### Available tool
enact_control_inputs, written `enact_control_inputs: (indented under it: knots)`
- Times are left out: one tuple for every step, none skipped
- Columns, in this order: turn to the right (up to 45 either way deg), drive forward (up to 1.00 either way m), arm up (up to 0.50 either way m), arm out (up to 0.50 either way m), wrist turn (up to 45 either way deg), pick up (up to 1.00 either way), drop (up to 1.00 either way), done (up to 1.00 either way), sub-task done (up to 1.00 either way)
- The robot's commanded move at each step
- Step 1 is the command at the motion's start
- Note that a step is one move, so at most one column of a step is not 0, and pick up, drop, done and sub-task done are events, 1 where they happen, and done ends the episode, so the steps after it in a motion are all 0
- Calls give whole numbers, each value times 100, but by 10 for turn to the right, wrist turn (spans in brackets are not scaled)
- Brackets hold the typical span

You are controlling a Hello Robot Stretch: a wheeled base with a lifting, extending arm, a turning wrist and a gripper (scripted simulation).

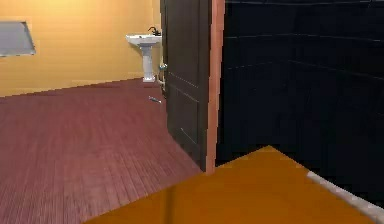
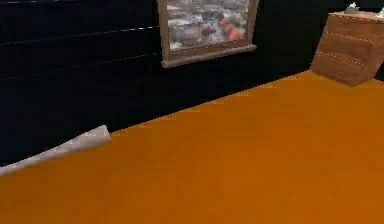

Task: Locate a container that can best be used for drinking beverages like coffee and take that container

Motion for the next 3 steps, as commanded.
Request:
enact_control_inputs:
  knots:
    - [450, 0, 0, 0, 0, 0, 0, 0, 0]
    - [450, 0, 0, 0, 0, 0, 0, 0, 0]
    - [450, 0, 0, 0, 0, 0, 0, 0, 0]
